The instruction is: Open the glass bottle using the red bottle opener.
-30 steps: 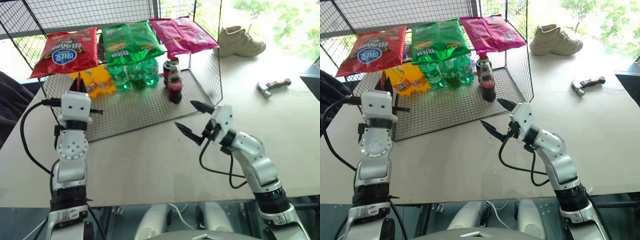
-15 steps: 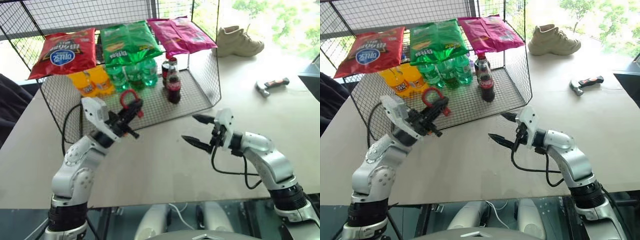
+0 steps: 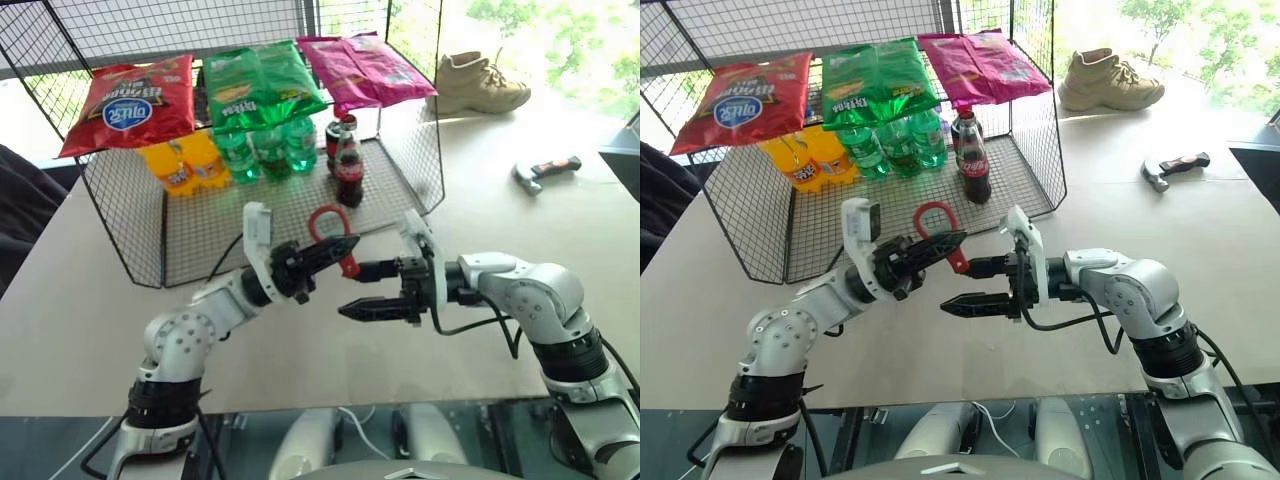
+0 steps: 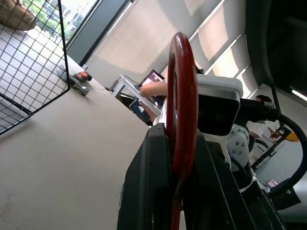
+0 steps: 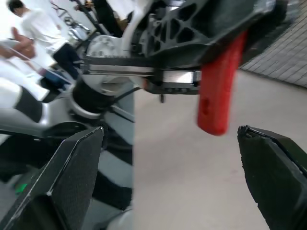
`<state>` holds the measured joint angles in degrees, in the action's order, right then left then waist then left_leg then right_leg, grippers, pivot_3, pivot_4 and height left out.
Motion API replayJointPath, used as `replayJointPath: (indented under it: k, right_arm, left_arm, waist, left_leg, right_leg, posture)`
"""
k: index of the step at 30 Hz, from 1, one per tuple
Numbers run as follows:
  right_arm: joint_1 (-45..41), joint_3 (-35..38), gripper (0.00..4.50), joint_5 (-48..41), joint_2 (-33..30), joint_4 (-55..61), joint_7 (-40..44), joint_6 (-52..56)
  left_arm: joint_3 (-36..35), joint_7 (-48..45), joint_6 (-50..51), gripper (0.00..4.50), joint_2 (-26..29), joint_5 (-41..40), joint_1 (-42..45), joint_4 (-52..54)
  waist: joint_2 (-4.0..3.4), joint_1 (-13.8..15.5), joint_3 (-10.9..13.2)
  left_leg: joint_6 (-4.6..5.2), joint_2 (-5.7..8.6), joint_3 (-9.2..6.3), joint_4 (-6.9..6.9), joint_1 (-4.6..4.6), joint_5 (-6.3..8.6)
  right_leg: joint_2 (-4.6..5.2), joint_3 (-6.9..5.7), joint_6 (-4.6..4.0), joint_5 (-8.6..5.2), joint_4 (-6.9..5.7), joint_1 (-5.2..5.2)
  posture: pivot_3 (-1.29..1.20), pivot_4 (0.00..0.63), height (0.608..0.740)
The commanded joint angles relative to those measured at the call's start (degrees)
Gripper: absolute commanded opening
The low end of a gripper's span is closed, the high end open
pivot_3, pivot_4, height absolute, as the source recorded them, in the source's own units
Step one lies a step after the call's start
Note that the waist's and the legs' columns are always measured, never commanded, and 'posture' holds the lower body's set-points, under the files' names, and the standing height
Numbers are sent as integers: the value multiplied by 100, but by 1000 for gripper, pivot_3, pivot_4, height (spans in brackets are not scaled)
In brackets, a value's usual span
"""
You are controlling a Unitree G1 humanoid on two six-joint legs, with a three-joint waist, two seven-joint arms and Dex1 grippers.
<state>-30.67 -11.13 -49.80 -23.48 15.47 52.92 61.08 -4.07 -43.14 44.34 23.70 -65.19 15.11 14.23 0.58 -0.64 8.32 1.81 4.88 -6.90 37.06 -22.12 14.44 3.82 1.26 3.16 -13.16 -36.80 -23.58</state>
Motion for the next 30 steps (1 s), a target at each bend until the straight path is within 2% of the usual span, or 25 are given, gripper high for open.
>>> replayJointPath:
  k: [1, 2, 5, 11, 13, 14, 21, 24, 26, 27, 28, 29, 30]
  right_arm:
    - [-275, 233, 4500, -484, 214, -9, -77, 341]
    - [-328, 261, 4500, -536, 258, -50, -103, 400]
    - [-452, 324, 3721, -633, 365, -186, -162, 519]
    - [-508, 382, 831, -680, 413, -298, -123, 638]
    - [-492, 402, 158, -708, 411, -309, -118, 673]
    - [-483, 416, 38, -729, 417, -316, -119, 692]
    - [-431, 390, 38, -693, 405, -307, -40, 728]
    - [-408, 341, 38, -624, 384, -285, -40, 682]
    - [-385, 359, 0, -628, 398, -275, -79, 679]
    - [-361, 374, 0, -624, 403, -266, -108, 677]
    - [-341, 383, 0, -600, 404, -274, -134, 659]
    - [-303, 389, 0, -537, 388, -286, -172, 615]
    - [-263, 388, 0, -452, 359, -300, -197, 543]
  left_arm:
    - [44, -219, -17, 49, -59, 89, 113, -10]
    - [46, -246, -17, 49, -79, 121, 125, -34]
    - [43, -330, -1, 0, -128, 176, 143, -95]
    - [50, -492, 41, 0, -129, 234, 72, -121]
    - [60, -556, 111, 0, -89, 185, 14, -90]
    - [69, -588, 158, 0, -65, 150, -16, -70]
    - [181, -812, 425, 0, 104, 58, -130, -2]
    - [206, -793, 246, 0, 92, 282, -115, -31]
    - [216, -803, 248, 783, 94, 292, -117, -36]
    - [232, -843, 288, 970, 118, 273, -126, -21]
    - [243, -878, 313, 1370, 136, 273, -128, -18]
    - [248, -897, 320, 2020, 149, 292, -137, -9]
    - [255, -904, 318, 2307, 161, 327, -145, -3]
  waist:
    - [0, -13, 0]
    - [0, -12, 0]
    - [0, -5, 0]
    - [0, -1, 0]
    - [0, -3, 0]
    - [0, -4, 0]
    - [0, -9, 0]
    - [0, -8, 0]
    - [0, -6, 0]
    - [0, -7, 0]
    - [0, -7, 0]
    - [0, -6, 0]
    - [0, -7, 0]
  left_leg:
    - [0, 0, 0, 0, 0, 0]
    - [0, -1, 0, 0, 0, 0]
    - [0, 0, 1, -1, 0, 0]
    - [1, 2, 0, 0, -4, 1]
    - [1, 2, 0, -1, -4, 1]
    - [1, 2, 0, -1, -3, 1]
    - [2, 2, 0, -1, -4, 2]
    - [2, 2, 0, -1, -4, 2]
    - [2, 2, 0, -1, -4, 2]
    - [2, 2, 0, -1, -4, 2]
    - [2, 2, 1, -1, -4, 2]
    - [3, 2, 0, -1, -5, 2]
    - [3, 2, -1, -1, -5, 2]
  right_leg:
    - [0, 1, 0, 0, 0, 0]
    - [-1, 2, 0, 0, 0, -1]
    - [1, 4, 0, 0, 0, -1]
    - [5, 5, 0, 0, 2, -2]
    - [5, 6, 0, 0, 2, -2]
    - [5, 7, 0, 0, 2, -2]
    - [5, 10, 0, 0, 2, -3]
    - [6, 11, 0, 0, 2, -3]
    - [6, 11, 0, 0, 2, -3]
    - [6, 12, 0, 0, 2, -3]
    - [6, 14, 0, 0, 2, -3]
    - [6, 16, 0, 0, 2, -4]
    - [5, 16, 0, 0, 3, -4]
  posture:
    - [0, 150, 740]
    - [0, 150, 740]
    - [0, 150, 740]
    - [0, 150, 740]
    - [0, 150, 740]
    - [0, 150, 740]
    - [0, 150, 740]
    - [0, 150, 740]
    - [0, 150, 740]
    - [0, 150, 740]
    - [0, 150, 740]
    - [0, 150, 740]
    - [0, 150, 740]
